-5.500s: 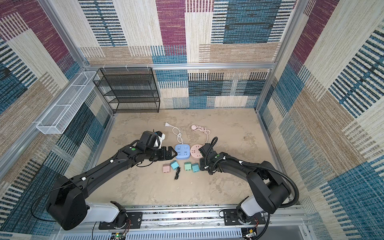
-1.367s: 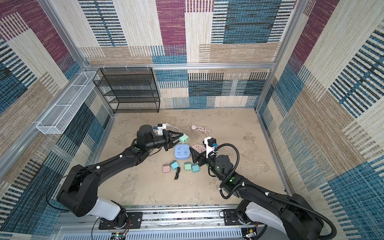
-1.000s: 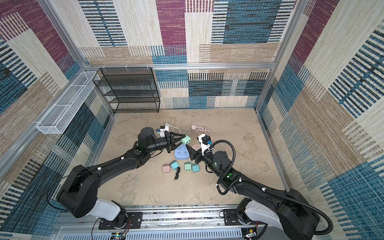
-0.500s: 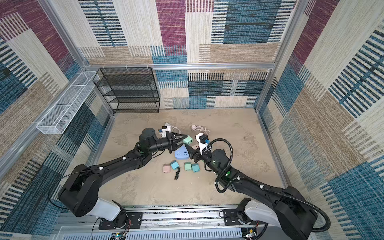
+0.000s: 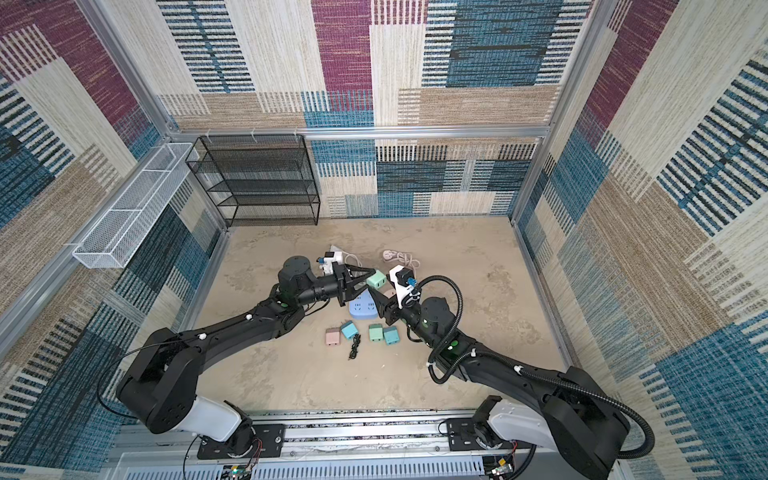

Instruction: Insert the plug

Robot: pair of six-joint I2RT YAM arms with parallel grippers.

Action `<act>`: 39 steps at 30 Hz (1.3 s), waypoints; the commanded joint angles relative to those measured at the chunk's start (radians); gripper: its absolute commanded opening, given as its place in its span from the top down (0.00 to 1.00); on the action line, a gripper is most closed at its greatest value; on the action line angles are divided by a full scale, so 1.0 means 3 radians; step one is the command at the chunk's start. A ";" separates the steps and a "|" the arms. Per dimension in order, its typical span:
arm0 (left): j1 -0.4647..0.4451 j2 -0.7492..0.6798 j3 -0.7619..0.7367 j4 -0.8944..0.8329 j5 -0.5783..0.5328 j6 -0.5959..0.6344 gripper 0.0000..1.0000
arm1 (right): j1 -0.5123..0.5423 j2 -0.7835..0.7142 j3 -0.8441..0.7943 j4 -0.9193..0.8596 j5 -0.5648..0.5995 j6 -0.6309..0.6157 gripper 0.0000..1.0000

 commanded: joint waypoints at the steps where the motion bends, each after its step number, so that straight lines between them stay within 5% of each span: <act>1: 0.0000 -0.0004 0.0000 0.0146 0.0028 -0.0011 1.00 | -0.0003 0.0017 0.0045 0.0161 -0.0013 0.0048 0.38; 10: -0.0006 0.0009 0.0005 0.0161 0.0034 -0.0014 1.00 | -0.0024 0.0059 0.0119 0.0141 -0.0044 0.0021 0.42; 22: -0.0006 0.0049 -0.0010 0.0230 0.0020 -0.0060 1.00 | -0.0030 0.0111 0.0150 0.0136 -0.0125 0.0038 0.59; 29: -0.0003 0.0085 0.0008 0.0309 0.0038 -0.0117 1.00 | -0.0033 0.0105 0.0139 0.0088 -0.0189 0.0029 0.50; 39: -0.0006 0.0088 0.0017 0.0303 0.0022 -0.0107 1.00 | -0.0037 0.0137 0.0153 0.0072 -0.0243 0.0043 0.51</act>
